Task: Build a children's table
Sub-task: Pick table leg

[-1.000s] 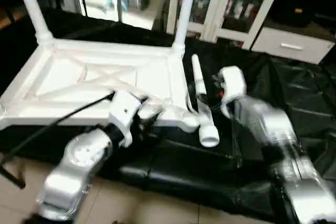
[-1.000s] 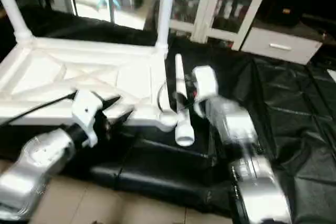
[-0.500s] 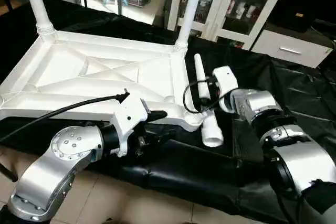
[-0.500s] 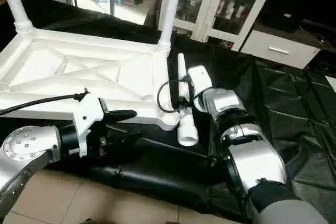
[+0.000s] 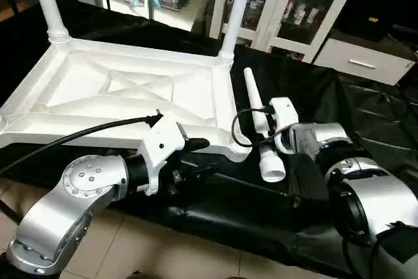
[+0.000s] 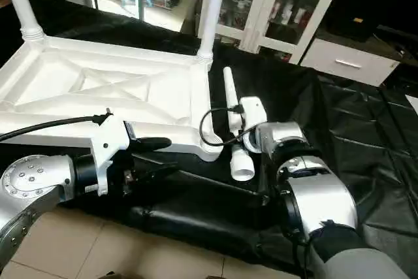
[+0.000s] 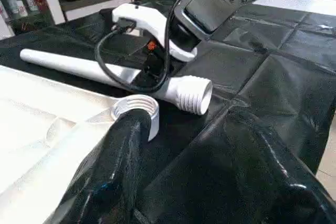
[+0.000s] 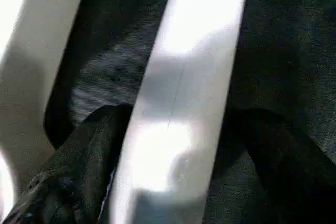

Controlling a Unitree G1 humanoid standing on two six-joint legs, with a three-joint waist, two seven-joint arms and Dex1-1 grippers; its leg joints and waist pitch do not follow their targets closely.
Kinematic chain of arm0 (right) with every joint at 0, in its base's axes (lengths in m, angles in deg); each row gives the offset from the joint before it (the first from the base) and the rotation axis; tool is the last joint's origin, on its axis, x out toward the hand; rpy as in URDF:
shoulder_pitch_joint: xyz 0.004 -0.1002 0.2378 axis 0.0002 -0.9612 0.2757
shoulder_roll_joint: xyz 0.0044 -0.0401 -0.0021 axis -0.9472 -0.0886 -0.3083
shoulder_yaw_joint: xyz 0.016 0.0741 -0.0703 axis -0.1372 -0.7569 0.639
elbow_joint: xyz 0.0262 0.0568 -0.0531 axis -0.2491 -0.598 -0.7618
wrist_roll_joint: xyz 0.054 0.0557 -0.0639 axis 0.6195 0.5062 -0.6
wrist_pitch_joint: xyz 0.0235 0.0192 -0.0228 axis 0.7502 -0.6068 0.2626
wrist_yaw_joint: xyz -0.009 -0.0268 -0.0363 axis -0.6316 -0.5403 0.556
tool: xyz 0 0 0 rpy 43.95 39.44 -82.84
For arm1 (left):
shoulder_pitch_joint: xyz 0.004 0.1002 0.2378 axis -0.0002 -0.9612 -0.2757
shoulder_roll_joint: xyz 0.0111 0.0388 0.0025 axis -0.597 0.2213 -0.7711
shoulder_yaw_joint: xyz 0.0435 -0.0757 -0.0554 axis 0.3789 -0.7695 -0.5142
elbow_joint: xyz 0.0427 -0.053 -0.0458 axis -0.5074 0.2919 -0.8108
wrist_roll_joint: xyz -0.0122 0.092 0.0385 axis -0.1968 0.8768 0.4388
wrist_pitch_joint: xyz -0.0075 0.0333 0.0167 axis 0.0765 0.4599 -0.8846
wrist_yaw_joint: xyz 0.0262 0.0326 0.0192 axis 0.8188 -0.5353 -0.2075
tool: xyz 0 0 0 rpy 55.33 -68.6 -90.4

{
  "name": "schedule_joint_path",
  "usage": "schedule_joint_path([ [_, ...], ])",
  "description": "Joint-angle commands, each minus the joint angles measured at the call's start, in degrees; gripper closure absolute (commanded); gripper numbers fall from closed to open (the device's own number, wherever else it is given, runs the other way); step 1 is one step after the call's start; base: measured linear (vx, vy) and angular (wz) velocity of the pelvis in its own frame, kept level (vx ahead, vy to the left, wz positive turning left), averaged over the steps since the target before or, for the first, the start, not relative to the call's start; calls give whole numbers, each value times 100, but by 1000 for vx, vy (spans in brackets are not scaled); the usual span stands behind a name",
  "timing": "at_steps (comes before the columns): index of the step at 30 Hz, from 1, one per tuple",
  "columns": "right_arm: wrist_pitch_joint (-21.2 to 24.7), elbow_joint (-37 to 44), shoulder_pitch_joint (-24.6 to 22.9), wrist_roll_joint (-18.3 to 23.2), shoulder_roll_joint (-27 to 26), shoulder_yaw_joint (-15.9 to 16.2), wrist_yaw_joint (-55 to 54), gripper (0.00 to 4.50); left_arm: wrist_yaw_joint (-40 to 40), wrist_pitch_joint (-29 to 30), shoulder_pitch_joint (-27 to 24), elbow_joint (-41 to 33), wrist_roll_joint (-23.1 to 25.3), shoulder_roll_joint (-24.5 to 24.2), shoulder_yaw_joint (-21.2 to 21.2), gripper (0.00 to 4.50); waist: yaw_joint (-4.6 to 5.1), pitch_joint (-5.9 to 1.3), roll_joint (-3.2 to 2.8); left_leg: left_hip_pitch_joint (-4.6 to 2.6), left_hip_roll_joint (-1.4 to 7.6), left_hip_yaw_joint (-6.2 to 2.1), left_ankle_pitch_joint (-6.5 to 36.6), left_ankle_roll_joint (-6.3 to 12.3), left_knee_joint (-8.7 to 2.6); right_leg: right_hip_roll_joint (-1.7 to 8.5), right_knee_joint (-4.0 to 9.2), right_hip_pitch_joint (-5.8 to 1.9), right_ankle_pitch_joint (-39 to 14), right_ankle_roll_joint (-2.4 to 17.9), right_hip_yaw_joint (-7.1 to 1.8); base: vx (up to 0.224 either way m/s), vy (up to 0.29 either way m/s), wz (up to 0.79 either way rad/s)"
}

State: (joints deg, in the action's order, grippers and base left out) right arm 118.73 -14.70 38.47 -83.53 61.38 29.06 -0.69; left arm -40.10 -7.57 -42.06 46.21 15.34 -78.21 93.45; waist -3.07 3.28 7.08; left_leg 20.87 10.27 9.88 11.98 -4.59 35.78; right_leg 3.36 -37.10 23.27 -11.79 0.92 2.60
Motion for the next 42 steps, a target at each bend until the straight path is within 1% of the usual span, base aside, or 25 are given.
schedule_joint_path([
  [1,67,-89,-51,50,133,-116,-46,99,40,50,82,-80,-18,-21,78,182,-17,-368,-207,-62,263,-34,466,-291,-442,406,294,-295,86,1327,-258,0,0,0],
  [3,96,-98,-42,157,153,-239,-84,124,46,70,92,-41,-36,-26,83,182,-24,-367,-196,-68,264,-30,495,-290,-443,405,299,-294,84,1333,-256,0,0,0],
  [4,132,-108,-36,217,161,-305,-81,124,53,77,88,-26,-37,-37,95,182,-29,-364,-200,-67,263,-29,521,-292,-445,404,300,-298,63,1328,-259,0,0,0],
  [5,164,-118,-29,265,166,-359,-77,144,61,82,86,-11,-37,-48,106,182,-36,-367,-207,-70,267,-36,518,-296,-446,405,294,-298,59,1332,-253,0,0,0],
  [6,190,-131,-47,299,202,-436,-76,148,81,88,44,50,-51,-56,119,182,-37,-368,-223,-65,262,-35,506,-297,-444,401,293,-299,81,1330,-252,0,0,0],
  [8,193,-135,-63,290,214,-460,-64,155,94,86,21,90,-53,-60,126,182,-42,-369,-217,-63,259,-32,484,-290,-441,398,293,-299,115,1339,-252,0,0,0],
  [10,215,-129,-87,278,235,-481,-29,184,129,-12,-25,211,94,-161,204,182,-45,-366,-221,-58,255,-32,484,-278,-442,403,296,-300,75,1344,-252,0,0,0],
  [12,215,-117,-112,263,281,-490,19,194,115,-115,-56,380,267,-254,250,182,-41,-366,-206,-53,256,-36,483,-260,-444,400,300,-303,31,1326,-248,0,0,0],
  [13,218,-111,-115,260,294,-493,28,203,99,-124,-54,416,312,-275,258,182,-44,-368,-215,-53,259,-39,479,-259,-444,411,300,-309,2,1315,-252,0,0,0],
  [17,229,-92,-126,264,329,-510,53,237,97,-100,-62,520,512,-446,368,182,-47,-371,-219,-57,265,-41,386,-264,-443,410,288,-312,120,1351,-245,0,0,0],
  [18,224,-90,-137,273,343,-548,45,246,68,-22,-73,565,590,-521,422,182,-50,-373,-247,-61,262,-43,387,-274,-441,408,283,-305,142,1363,-243,0,0,0],
  [20,189,-86,-153,288,374,-604,1,264,56,44,-97,636,671,-616,483,182,-54,-369,-238,-68,260,-34,409,-262,-440,410,284,-301,140,1387,-244,0,0,0],
  [24,186,-70,-143,320,412,-659,11,268,5,78,-93,696,625,-562,413,182,-60,-372,-258,-65,261,-38,399,-279,-443,412,280,-308,166,1428,-242,0,0,0],
  [27,200,-24,-106,346,465,-694,51,269,-52,26,-52,782,639,-470,345,182,-58,-371,-245,-59,263,-36,422,-275,-440,418,285,-317,160,1446,-246,0,0,0],
  [30,169,150,-51,472,630,-863,146,269,-340,-106,31,890,540,-124,79,182,-78,-375,-200,-65,259,-21,387,-227,-430,409,295,-317,206,1453,-248,0,0,0],
  [31,169,150,-51,472,630,-863,146,269,-340,-106,31,890,540,-124,79,182,-81,-374,-206,-54,258,-25,385,-220,-431,413,287,-328,216,1458,-250,0,0,0],
  [33,167,400,-59,696,755,-1090,347,269,-590,-135,117,940,408,152,-203,182,-88,-379,-173,-47,254,-25,363,-170,-423,416,292,-344,247,1449,-249,0,0,0],
  [34,145,825,-153,943,866,-1271,697,269,-905,-139,264,1031,312,438,-492,182,-92,-377,-171,-34,253,-25,354,-126,-419,417,294,-356,282,1452,-255,0,0,0],
  [36,143,1027,-208,1047,904,-1330,874,269,-1031,-137,330,1073,279,547,-605,182,-106,-380,-165,-35,254,-27,307,-38,-413,404,302,-362,381,1446,-253,0,0,0],
  [37,361,1982,-572,1434,964,-1451,1437,269,-1428,-90,580,1220,120,914,-959,182,-117,-368,-172,-31,251,-24,339,6,-416,404,321,-361,303,1421,-257,0,0,0],
  [38,556,2385,-733,1589,991,-1465,1647,269,-1573,-63,684,1282,37,1059,-1094,182,-138,-363,-161,-29,251,-22,340,32,-414,405,338,-385,344,1369,-267,0,0,0],
  [39,688,2632,-831,1685,1009,-1470,1776,269,-1660,-45,749,1320,-15,1149,-1175,182,-156,-393,-143,-51,270,-44,148,123,-406,416,314,-374,499,1416,-252,0,0,0],
  [40,688,2632,-831,1685,1009,-1470,1776,269,-1660,-45,749,1320,-15,1149,-1175,182,-160,-383,-132,-39,257,-39,165,145,-414,408,330,-377,400,1411,-250,0,0,0],
  [41,1093,3340,-1129,2094,1018,-1540,2056,269,-1798,17,884,1369,-180,1364,-1324,166,-179,-366,-152,-59,253,-26,219,144,-415,408,363,-374,306,1402,-266,0,0,0],
  [42,2001,4709,-1735,3156,1006,-1768,2614,270,-1987,239,1131,1419,-590,1796,-1561,156,-194,-384,-188,-76,272,-32,229,145,-401,415,339,-363,342,1424,-270,0,0,0],
])
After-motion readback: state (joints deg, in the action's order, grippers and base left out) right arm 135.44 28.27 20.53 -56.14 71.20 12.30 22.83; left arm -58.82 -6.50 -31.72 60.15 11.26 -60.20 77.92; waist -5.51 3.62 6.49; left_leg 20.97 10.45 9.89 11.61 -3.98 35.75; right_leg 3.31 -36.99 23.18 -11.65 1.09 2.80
